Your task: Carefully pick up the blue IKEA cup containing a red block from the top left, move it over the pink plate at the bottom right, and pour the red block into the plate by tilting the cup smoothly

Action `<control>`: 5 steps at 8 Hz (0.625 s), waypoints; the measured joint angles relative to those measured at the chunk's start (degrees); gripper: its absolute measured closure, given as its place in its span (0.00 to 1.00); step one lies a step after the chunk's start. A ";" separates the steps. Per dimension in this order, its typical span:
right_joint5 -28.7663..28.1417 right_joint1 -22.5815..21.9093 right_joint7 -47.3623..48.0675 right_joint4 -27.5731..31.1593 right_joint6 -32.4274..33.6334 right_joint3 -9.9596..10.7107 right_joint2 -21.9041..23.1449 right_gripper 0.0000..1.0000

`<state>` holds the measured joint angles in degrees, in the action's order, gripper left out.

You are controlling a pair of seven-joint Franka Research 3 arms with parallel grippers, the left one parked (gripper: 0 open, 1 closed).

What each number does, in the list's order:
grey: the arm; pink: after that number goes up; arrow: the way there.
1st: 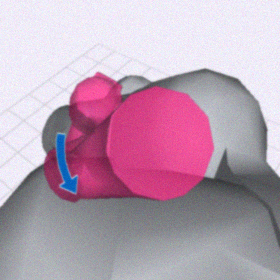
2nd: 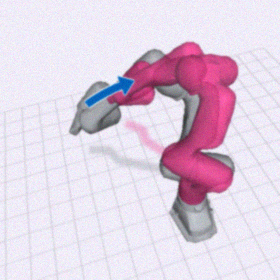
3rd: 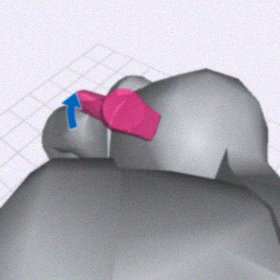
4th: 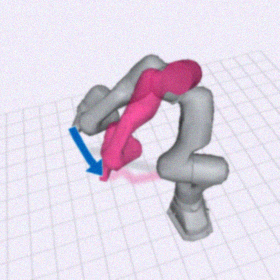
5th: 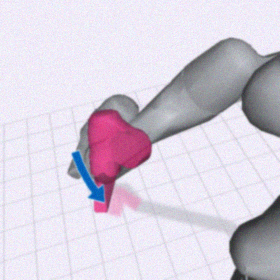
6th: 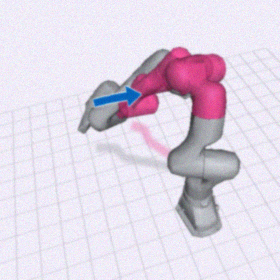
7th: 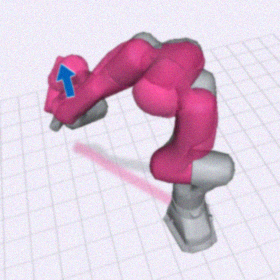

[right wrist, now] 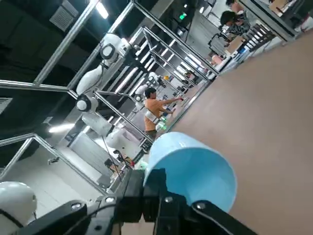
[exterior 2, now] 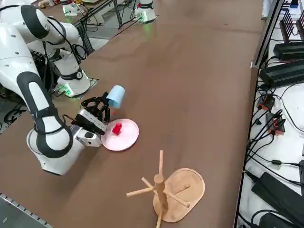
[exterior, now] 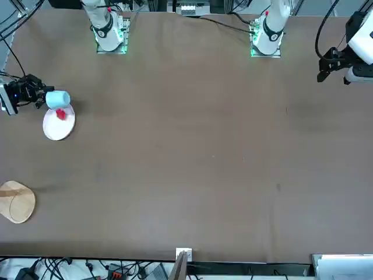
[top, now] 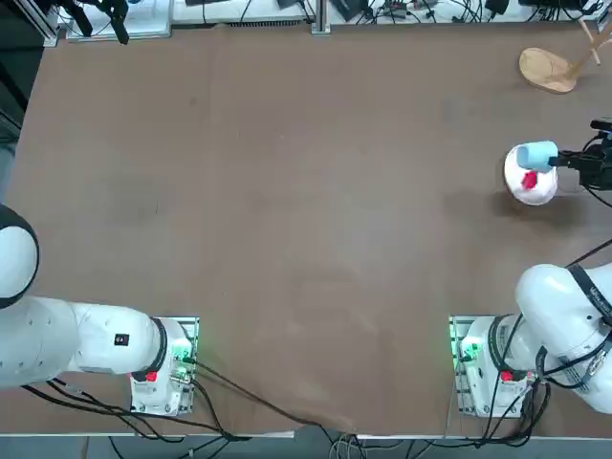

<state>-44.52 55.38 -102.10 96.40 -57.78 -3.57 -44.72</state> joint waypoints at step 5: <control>0.00 -0.23 3.07 -0.91 -4.05 -0.35 0.13 0.97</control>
<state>-44.52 55.15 -99.03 95.49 -61.83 -3.92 -44.58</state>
